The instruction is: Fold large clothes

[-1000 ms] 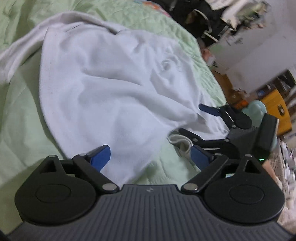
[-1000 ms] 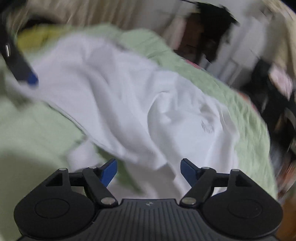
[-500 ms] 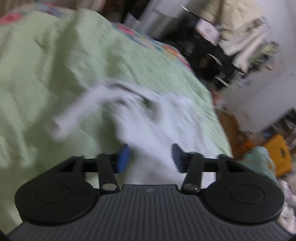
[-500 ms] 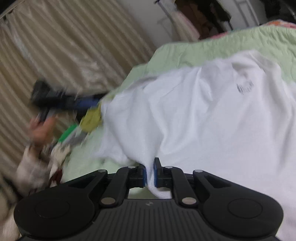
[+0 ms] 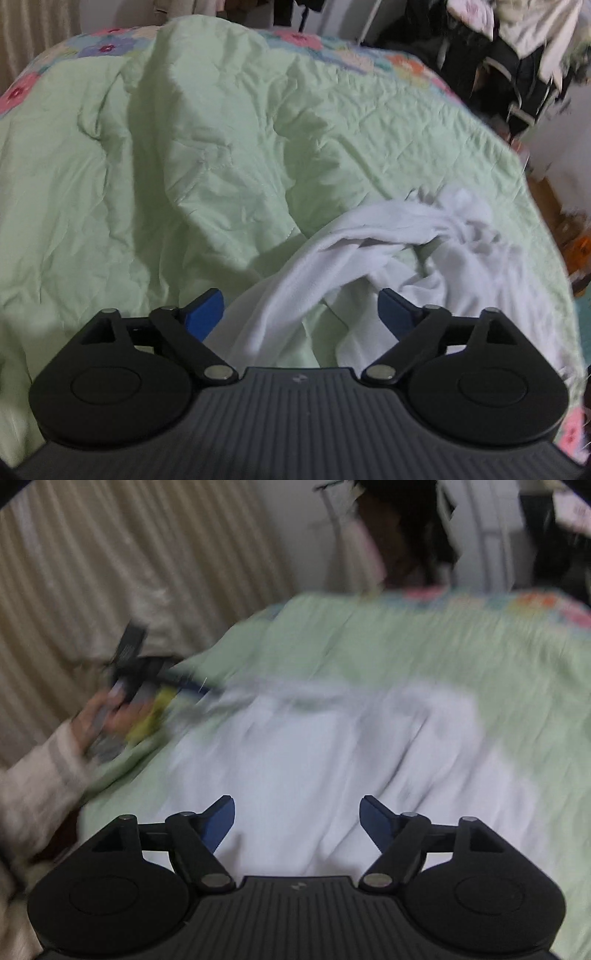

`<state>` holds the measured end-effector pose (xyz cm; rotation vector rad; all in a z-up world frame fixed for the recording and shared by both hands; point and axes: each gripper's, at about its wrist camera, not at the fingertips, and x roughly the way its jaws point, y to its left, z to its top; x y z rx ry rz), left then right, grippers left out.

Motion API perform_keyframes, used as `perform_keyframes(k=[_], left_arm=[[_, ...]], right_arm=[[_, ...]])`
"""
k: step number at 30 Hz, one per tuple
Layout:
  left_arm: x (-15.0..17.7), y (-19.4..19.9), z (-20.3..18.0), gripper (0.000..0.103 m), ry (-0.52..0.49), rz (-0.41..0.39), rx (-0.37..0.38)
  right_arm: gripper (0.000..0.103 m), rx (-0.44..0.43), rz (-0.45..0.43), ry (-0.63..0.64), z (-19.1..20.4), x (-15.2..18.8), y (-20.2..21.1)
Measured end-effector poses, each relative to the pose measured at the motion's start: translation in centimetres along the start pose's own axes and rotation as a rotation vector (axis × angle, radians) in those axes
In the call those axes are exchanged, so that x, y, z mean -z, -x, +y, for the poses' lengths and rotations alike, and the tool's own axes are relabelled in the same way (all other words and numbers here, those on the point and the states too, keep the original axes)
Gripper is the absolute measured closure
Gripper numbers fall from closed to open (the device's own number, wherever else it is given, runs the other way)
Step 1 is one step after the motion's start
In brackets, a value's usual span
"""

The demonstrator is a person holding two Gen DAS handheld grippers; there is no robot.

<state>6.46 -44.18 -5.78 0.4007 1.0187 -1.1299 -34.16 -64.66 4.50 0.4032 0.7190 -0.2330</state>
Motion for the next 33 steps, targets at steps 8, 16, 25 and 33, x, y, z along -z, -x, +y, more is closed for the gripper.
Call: perform_keyframes(k=[8,16,25,33], left_arm=[[0.3,-2.0,-4.0,0.05,-0.282,-0.058,-0.11],[-1.5,-2.5,-5.1,0.095,-0.314,-0.097,-0.209],[-6.2,0.6,-2.7,0.095,-0.107,-0.346,-0.363],[-11.8,1.3,-2.1,0.018,0.016,-0.478,-0.435]], right_arm=[[0.021,0.201,0.189,0.049,-8.7,-7.9,-14.1],[0.06,0.223,0.276,0.033,-11.7,-4.8,-23.2],[0.091,0.291,-0.091,0.03,-9.2,-6.5,-17.0],[0.09,0.435,-0.399,-0.064,-10.7,-8.1,-10.8]])
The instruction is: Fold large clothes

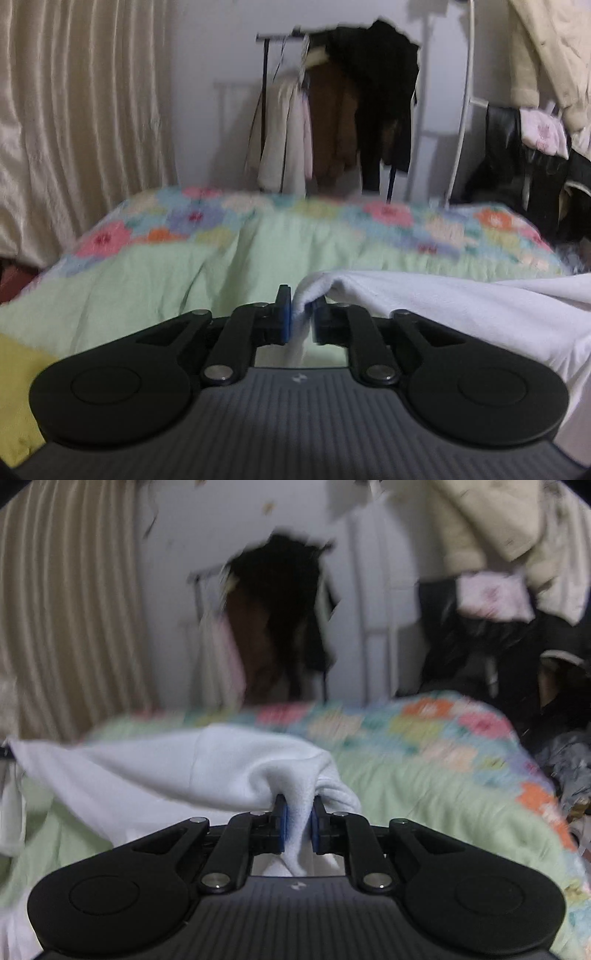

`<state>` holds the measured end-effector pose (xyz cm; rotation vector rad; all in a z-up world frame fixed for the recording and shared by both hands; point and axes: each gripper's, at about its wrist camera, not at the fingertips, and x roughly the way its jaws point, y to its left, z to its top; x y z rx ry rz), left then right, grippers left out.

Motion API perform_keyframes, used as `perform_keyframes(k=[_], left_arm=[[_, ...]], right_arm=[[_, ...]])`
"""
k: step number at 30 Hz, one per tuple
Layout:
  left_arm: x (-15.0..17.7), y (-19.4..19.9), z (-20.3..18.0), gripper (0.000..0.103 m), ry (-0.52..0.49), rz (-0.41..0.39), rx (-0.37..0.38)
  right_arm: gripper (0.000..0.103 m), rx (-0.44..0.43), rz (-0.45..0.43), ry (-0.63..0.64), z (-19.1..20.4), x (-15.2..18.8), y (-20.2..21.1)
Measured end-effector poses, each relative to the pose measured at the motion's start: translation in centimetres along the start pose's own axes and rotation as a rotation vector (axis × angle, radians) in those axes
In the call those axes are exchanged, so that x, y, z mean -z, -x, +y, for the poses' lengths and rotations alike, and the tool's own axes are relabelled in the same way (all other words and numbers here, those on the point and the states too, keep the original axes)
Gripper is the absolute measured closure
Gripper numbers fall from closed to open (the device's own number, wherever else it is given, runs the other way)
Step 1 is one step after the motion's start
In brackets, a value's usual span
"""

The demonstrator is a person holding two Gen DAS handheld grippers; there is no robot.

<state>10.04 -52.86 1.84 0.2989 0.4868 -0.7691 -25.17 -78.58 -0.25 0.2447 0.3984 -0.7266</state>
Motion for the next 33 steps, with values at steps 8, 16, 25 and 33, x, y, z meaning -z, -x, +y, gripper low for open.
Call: perform_keyframes(k=[8,16,25,33], left_arm=[[5.8,-3.3,-2.7,0.0,-0.148,0.427,0.154],[8.4,0.5,-0.2,0.0,0.03,0.453,0.518],[11.2,1.2,-0.2,0.0,0.077,0.502,0.496],[12.9,3.9,3.8,0.0,0.235,0.527,0.512]], right_arm=[[0.059,0.261,0.372,-0.116,-2.5,4.2,-7.1],[0.032,-0.362,0.381,-0.012,8.1,7.0,2.1],[0.019,-0.663,0.45,0.346,20.9,11.5,10.4],[0.097,-0.615,0.444,0.336,21.7,12.4,11.4]])
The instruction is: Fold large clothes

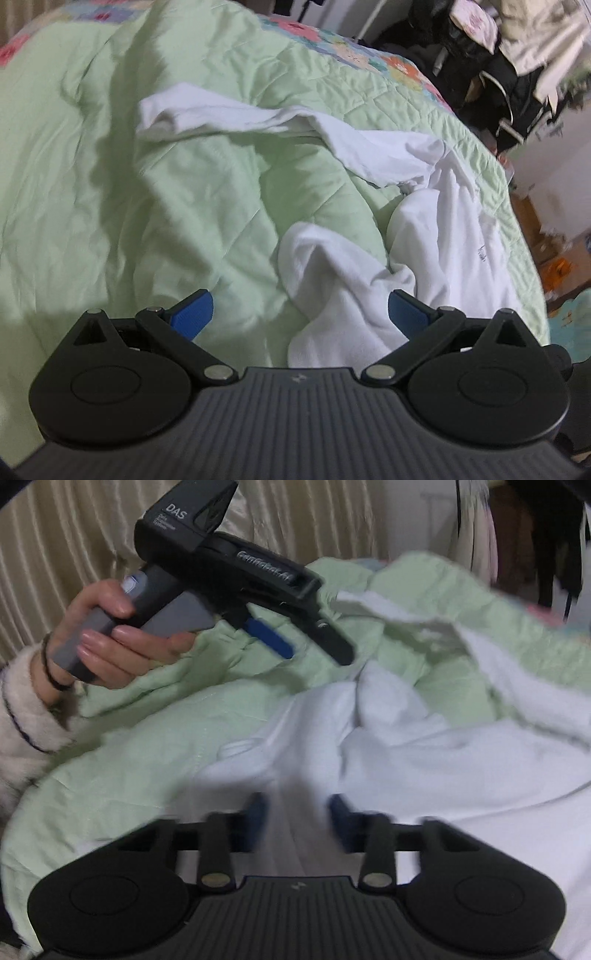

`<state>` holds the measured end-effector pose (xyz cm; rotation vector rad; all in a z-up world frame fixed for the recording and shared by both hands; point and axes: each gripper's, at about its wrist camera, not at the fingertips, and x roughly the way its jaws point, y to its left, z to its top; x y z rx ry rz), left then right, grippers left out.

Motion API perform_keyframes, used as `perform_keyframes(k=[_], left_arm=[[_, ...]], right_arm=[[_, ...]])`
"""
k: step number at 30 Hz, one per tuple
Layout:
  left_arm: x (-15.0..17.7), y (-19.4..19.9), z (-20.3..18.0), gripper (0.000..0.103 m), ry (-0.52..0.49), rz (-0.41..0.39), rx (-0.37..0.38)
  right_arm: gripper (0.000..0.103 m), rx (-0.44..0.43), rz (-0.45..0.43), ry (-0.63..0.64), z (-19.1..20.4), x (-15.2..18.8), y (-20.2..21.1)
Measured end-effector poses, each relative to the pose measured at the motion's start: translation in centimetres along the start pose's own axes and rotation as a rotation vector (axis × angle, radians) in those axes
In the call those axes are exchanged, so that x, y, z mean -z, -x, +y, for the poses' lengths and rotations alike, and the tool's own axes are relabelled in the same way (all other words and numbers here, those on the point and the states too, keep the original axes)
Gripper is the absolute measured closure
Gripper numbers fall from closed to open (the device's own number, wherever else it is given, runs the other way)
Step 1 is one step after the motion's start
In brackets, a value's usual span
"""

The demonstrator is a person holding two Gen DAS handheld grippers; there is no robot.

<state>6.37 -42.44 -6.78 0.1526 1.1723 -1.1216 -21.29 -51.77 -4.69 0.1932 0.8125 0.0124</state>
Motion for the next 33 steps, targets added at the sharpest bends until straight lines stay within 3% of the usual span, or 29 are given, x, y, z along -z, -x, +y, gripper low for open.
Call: perform_keyframes(k=[5,10,14,19,20,21,22,23,25,29,31,33], left_arm=[[0.6,0.4,1.2,0.0,0.083,-0.01,0.08],[0.6,-1.0,-0.4,0.0,0.11,0.023,0.117],[0.5,-2.9,-2.2,0.0,0.125,0.057,0.128],[0.4,-6.4,-3.8,0.0,0.197,0.096,0.207],[0.5,-6.8,-4.1,0.015,0.196,0.086,0.23],[0.6,-7.0,-4.2,0.063,0.195,0.084,0.243],[0.6,-7.5,-4.6,0.082,0.19,0.113,0.271],[0.7,-7.4,-4.8,0.086,0.188,0.105,0.274],[0.8,-6.8,-5.1,0.088,0.186,0.064,0.26],[0.4,-0.7,-4.9,0.088,0.172,-0.18,0.27],[0.2,2.5,-4.0,0.089,0.204,-0.286,0.261],[0.4,7.7,-1.0,0.093,0.304,-0.458,0.225]], right_arm=[[0.098,-0.015,-0.213,-0.342,-3.2,1.7,5.4],[0.097,-0.033,-0.338,-0.708,-8.7,7.6,7.0],[0.097,-0.078,-0.372,-0.807,-9.6,10.2,7.4],[0.096,-0.099,-0.393,-0.785,-8.6,10.4,6.9],[0.096,-0.106,-0.396,-0.784,-8.6,10.5,7.0],[0.096,-0.114,-0.4,-0.785,-8.8,10.8,7.3],[0.096,-0.121,-0.402,-0.785,-8.9,10.9,7.4],[0.096,-0.124,-0.403,-0.782,-8.9,11.0,7.5],[0.096,-0.15,-0.41,-0.759,-8.7,10.7,7.6],[0.096,-0.252,-0.441,-0.7,-7.8,9.0,7.3],[0.096,-0.304,-0.469,-0.663,-6.9,7.5,7.2],[0.096,-0.344,-0.486,-0.636,-6.1,6.0,6.8]])
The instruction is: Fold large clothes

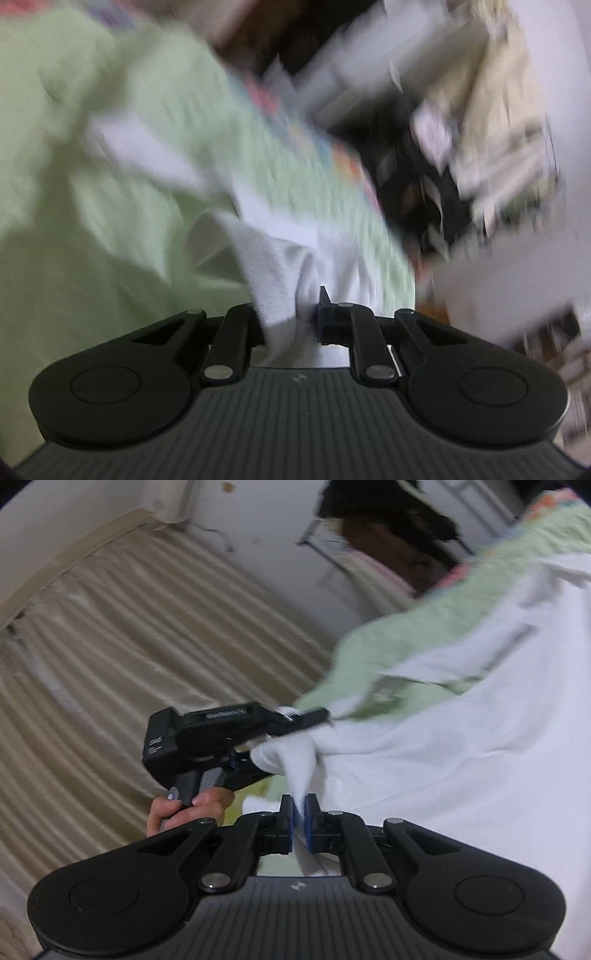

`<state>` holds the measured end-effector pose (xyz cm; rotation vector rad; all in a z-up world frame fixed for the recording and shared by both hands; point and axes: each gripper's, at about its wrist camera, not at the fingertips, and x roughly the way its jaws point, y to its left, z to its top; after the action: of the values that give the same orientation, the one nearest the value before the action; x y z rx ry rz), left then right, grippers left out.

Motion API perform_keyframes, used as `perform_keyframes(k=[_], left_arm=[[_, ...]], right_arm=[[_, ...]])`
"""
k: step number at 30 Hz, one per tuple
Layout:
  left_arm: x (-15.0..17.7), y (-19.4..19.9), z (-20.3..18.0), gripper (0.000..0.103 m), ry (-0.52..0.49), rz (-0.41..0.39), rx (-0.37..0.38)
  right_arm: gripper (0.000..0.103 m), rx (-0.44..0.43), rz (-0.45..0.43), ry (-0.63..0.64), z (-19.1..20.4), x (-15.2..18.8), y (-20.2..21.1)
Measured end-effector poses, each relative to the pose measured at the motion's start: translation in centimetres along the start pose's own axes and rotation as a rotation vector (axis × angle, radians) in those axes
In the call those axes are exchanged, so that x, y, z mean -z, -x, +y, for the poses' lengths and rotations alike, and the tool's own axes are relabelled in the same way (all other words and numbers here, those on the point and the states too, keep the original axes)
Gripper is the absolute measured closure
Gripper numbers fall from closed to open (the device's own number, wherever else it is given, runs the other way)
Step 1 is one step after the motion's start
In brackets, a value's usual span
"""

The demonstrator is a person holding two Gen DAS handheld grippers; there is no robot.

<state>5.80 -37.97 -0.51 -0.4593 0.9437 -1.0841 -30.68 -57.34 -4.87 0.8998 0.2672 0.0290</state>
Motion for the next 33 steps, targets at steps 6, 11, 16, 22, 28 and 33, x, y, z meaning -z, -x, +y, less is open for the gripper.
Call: perform_keyframes(k=[6,11,16,22,28,33], left_arm=[[-4.0,6.6,4.8,0.092,0.068,-0.236,-0.179],[-1.4,6.0,7.9,0.065,0.032,0.015,-0.242],[2.9,5.7,7.3,0.05,-0.088,0.164,-0.254],[6.7,5.1,4.9,0.043,-0.25,0.228,-0.236],[8.2,5.9,2.2,0.036,-0.375,0.241,-0.274],[8.3,6.8,1.7,0.029,-0.366,0.256,-0.237]], right_arm=[[0.094,-0.034,0.071,0.069,3.3,0.0,-6.1],[0.069,0.168,0.093,0.156,4.4,1.3,-7.3],[0.039,0.307,0.125,0.357,6.6,4.6,-0.3],[0.024,0.389,0.285,0.542,9.5,8.7,0.9],[0.081,0.493,0.426,0.779,9.1,10.5,-6.4],[0.091,0.324,0.187,0.229,3.5,4.1,-4.7]])
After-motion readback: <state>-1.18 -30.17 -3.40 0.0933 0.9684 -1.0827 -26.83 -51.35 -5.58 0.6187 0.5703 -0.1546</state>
